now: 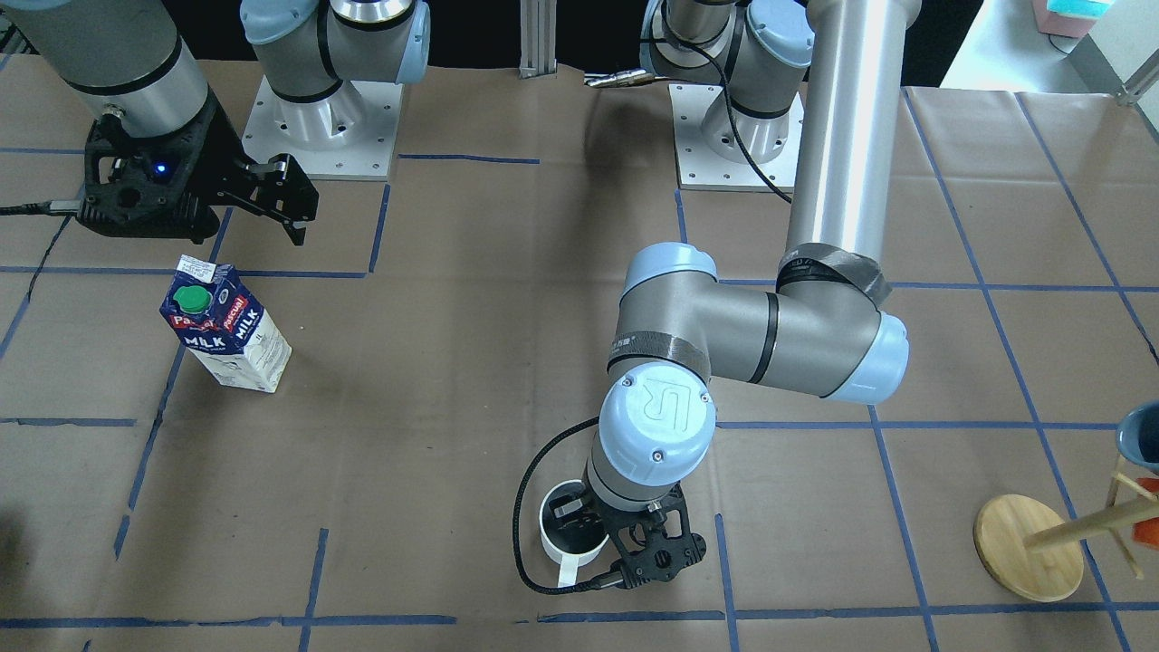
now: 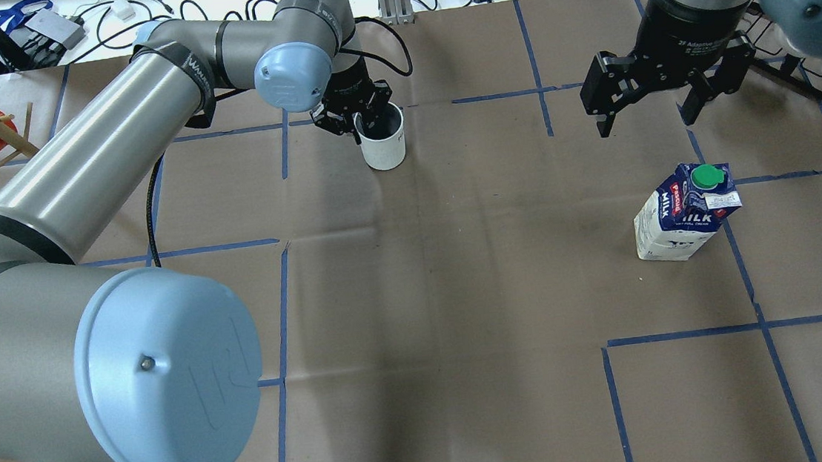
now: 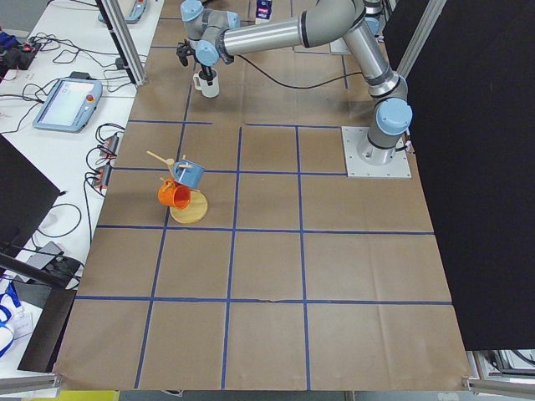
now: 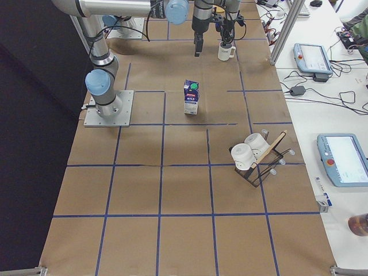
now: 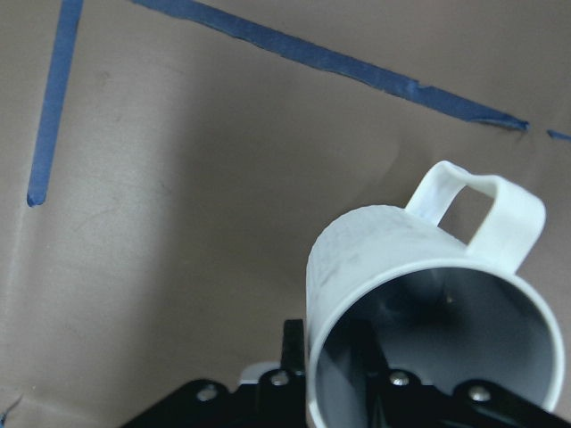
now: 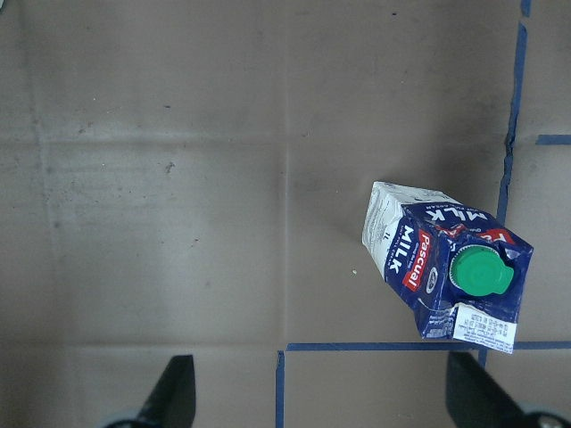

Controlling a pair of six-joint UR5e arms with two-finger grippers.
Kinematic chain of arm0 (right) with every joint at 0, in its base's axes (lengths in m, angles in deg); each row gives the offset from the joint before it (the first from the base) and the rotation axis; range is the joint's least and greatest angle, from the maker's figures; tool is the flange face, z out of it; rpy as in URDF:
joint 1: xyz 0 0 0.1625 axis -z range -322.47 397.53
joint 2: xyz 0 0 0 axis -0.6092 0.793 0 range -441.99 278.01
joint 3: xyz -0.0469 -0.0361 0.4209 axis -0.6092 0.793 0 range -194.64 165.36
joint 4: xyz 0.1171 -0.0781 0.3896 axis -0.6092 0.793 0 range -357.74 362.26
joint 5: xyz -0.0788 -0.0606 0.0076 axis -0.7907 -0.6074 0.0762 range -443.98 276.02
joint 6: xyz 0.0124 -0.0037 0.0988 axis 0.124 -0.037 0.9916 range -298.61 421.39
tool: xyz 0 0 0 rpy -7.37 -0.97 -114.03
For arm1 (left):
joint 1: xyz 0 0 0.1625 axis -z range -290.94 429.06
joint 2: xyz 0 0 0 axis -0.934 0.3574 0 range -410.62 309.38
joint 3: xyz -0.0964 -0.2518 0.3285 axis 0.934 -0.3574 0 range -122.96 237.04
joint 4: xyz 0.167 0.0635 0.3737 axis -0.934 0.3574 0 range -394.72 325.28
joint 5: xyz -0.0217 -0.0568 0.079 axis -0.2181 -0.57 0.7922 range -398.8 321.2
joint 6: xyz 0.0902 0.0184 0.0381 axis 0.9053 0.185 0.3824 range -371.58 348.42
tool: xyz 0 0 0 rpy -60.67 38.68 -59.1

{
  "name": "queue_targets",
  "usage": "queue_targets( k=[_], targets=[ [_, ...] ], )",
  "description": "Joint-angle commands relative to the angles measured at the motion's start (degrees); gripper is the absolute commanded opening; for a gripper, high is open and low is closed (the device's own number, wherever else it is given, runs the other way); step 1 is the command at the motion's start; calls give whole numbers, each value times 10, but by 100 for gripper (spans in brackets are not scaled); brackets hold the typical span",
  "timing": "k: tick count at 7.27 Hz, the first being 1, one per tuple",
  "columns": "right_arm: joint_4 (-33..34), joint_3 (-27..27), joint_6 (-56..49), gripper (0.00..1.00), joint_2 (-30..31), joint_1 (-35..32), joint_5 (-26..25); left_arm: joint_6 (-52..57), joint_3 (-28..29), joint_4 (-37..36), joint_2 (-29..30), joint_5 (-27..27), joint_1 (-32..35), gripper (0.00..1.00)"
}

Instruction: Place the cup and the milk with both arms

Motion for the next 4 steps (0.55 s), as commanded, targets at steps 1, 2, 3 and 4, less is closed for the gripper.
queue_targets(
  k=[1,2,3,4],
  targets=[
    [1,-16,-51,100,14,46,0,42,0,64,-63,3,-15,99],
    [2,-32,-102,100,28,97,7,136,0,150,-129,3,-42,99],
    [23,-58,-117,100,39,136,9,196,-1,233,-191,5,-55,99],
    [67,-88,-134,100,47,145,9,240,-2,308,-257,6,-66,99]
  ],
)
